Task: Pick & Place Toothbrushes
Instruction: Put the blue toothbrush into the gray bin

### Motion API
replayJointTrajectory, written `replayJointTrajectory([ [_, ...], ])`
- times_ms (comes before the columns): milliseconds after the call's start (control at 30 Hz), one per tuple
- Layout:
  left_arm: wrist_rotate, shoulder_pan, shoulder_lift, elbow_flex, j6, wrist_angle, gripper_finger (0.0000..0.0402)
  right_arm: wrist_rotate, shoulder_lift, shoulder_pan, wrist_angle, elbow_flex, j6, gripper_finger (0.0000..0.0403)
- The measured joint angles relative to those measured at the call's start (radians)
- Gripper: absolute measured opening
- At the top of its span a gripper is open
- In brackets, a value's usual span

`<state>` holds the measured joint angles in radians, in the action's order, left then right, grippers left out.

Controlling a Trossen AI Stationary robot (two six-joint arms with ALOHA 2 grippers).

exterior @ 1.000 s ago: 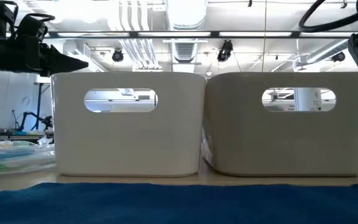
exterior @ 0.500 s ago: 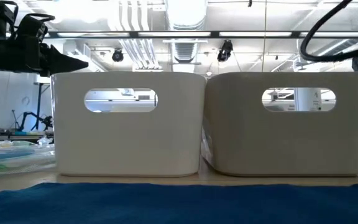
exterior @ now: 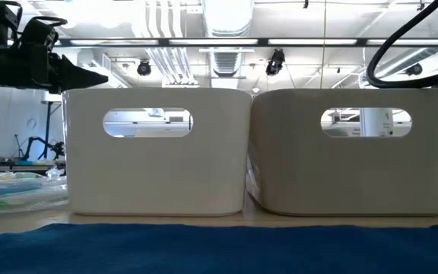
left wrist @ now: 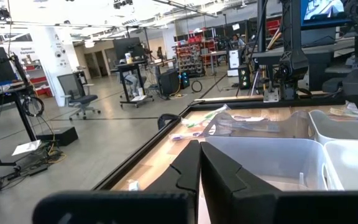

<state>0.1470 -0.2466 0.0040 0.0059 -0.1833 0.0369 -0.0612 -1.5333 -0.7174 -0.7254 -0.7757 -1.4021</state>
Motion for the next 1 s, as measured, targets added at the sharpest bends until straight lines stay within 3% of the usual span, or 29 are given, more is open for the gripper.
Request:
replayJointTrajectory([
  [300,0.000,0.000,0.000,0.000,0.000,0.000,0.0016,0.000,0.011,0.000,-0.001,0.000,-0.001,0.0034],
  [567,0.000,0.001,0.000,0.000,0.000,0.000,0.0018,0.000,0.014,0.000,-0.003,-0.002,-0.004,0.0050],
  [733,0.000,0.001,0.000,0.000,0.000,0.000,0.0016,0.000,0.022,0.000,-0.021,-0.018,0.000,0.0039],
  [1000,0.000,0.001,0.000,0.000,0.000,0.000,0.0017,0.012,0.033,0.001,-0.279,-0.109,-0.021,0.0040],
])
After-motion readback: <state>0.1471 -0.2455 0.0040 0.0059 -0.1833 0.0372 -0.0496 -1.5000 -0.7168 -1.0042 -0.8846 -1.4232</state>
